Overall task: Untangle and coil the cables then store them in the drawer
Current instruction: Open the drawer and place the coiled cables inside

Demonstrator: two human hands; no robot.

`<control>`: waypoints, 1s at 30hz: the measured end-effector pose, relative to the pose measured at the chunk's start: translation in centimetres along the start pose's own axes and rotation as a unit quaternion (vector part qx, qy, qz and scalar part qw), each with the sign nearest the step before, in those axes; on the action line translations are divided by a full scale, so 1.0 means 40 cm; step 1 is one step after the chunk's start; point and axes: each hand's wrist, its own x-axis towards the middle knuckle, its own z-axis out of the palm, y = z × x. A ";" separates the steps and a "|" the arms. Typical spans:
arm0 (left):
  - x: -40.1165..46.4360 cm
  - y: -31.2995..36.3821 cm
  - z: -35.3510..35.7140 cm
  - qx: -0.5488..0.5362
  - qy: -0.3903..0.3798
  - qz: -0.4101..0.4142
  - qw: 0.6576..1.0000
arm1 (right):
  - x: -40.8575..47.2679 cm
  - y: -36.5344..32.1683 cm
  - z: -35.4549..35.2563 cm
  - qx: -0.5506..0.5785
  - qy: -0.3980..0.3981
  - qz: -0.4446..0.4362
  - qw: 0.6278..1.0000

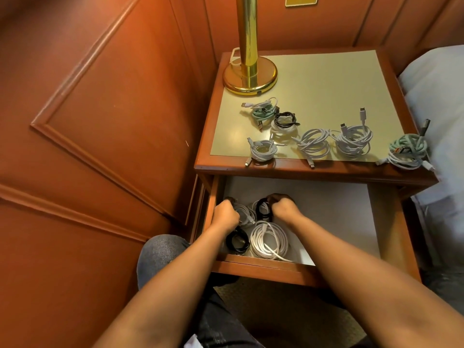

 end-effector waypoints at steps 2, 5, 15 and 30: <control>-0.006 0.003 -0.002 -0.007 0.000 -0.001 1.000 | -0.009 -0.002 -0.002 -0.006 -0.001 0.003 1.000; -0.021 0.010 -0.014 -0.002 -0.003 0.000 1.000 | -0.038 -0.016 -0.016 -0.008 0.018 0.004 1.000; -0.107 0.097 -0.118 -0.042 0.038 0.086 0.995 | -0.174 -0.106 -0.086 0.006 0.101 -0.096 0.990; -0.155 0.302 -0.242 -0.239 0.054 0.151 0.958 | -0.290 -0.338 -0.254 0.033 0.173 -0.219 0.960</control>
